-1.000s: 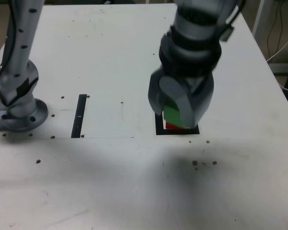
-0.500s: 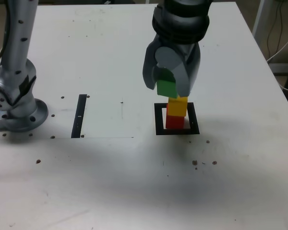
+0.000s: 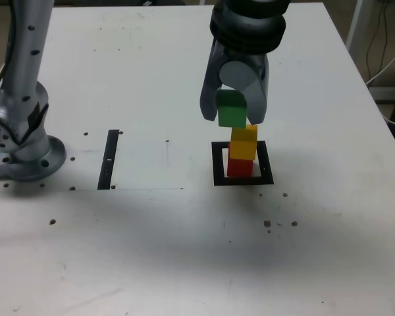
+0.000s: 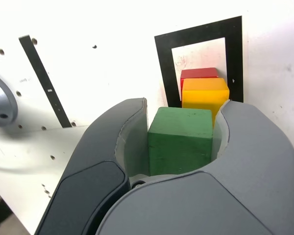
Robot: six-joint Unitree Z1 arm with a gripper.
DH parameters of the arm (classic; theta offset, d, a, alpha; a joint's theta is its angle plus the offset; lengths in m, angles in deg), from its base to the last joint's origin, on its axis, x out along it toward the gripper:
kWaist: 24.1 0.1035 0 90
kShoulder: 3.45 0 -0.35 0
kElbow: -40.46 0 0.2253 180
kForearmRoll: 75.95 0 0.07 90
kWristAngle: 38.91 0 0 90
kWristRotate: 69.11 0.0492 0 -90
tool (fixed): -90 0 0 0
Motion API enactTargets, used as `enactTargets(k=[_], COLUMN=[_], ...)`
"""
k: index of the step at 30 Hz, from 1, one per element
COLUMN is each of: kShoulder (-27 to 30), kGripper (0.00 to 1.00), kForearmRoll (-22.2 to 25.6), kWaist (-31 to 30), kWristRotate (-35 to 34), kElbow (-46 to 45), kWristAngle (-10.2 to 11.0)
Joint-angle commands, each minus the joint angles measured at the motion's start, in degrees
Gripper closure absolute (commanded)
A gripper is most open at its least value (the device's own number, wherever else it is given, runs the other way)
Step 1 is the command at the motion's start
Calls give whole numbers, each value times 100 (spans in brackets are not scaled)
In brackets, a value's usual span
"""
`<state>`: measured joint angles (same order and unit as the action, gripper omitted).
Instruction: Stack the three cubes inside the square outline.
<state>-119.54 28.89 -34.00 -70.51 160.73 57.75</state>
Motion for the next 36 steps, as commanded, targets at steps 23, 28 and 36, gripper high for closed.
enactTargets(k=[23, 28, 36], kShoulder=[-287, -337, -387], kGripper=[67, 67, 64], kForearmRoll=[-60, -80, -125], kWaist=[15, 15, 15], kWristRotate=[-124, -115, -106], kElbow=[128, 166, 142], kWristAngle=[-73, -68, -43])
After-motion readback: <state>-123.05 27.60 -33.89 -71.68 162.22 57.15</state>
